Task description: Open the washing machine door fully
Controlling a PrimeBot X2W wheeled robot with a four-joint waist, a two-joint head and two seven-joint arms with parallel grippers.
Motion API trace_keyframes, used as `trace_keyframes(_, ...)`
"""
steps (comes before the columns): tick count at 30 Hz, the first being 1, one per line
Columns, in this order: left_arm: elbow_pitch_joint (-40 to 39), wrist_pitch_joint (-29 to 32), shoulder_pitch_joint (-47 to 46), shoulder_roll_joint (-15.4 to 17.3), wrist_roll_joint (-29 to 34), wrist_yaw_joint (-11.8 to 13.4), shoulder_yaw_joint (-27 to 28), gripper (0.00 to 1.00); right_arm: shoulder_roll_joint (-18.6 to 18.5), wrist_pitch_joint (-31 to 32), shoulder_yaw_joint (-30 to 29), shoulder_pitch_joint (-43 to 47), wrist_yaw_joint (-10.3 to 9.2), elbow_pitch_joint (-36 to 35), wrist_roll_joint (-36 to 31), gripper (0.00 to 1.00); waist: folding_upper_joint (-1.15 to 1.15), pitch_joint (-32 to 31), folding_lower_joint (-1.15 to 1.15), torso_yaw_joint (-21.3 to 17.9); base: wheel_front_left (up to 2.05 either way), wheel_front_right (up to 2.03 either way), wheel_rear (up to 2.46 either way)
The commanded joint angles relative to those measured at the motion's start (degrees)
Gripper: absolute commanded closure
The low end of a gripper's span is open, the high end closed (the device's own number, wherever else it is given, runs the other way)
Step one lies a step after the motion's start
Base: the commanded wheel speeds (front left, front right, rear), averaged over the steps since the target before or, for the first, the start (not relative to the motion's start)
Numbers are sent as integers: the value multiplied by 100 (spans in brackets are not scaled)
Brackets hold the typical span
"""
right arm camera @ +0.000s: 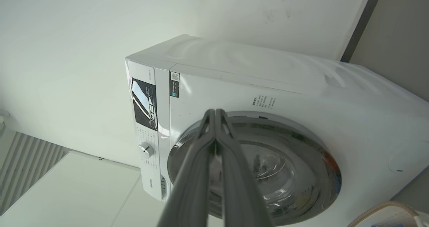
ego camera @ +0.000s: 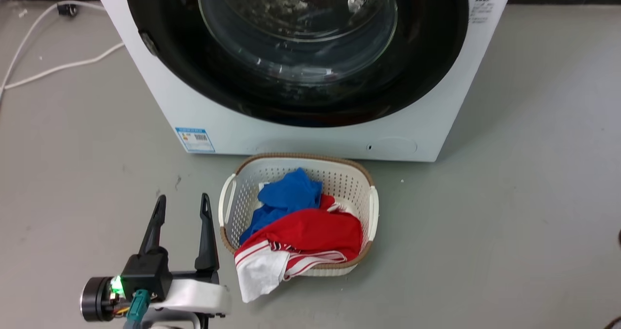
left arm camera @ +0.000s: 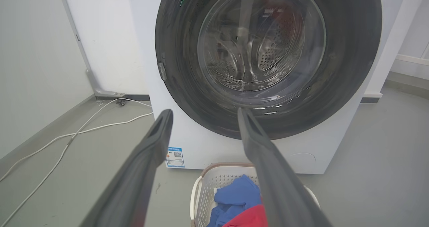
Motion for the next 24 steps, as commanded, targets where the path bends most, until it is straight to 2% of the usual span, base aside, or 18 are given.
trace_keyframes(1, -43, -16, -122, -1, 39, 26, -13, 0, -107, 100, -29, -256, 3, 102, 36, 100, 0, 270, 0, 94, 0, 0, 0)
trace_keyframes(12, -326, -16, -730, -1, 34, 192, -170, 0, -1033, 759, 177, -2164, 3, 902, -302, 100, 0, 1324, 0, 337, 0, 0, 0)
trace_keyframes(24, -458, -16, -1213, 0, -97, 356, -458, 0, -1735, 1611, 1048, -3904, 3, 1495, -791, 100, 0, 2126, 0, 639, 0, 0, 0)
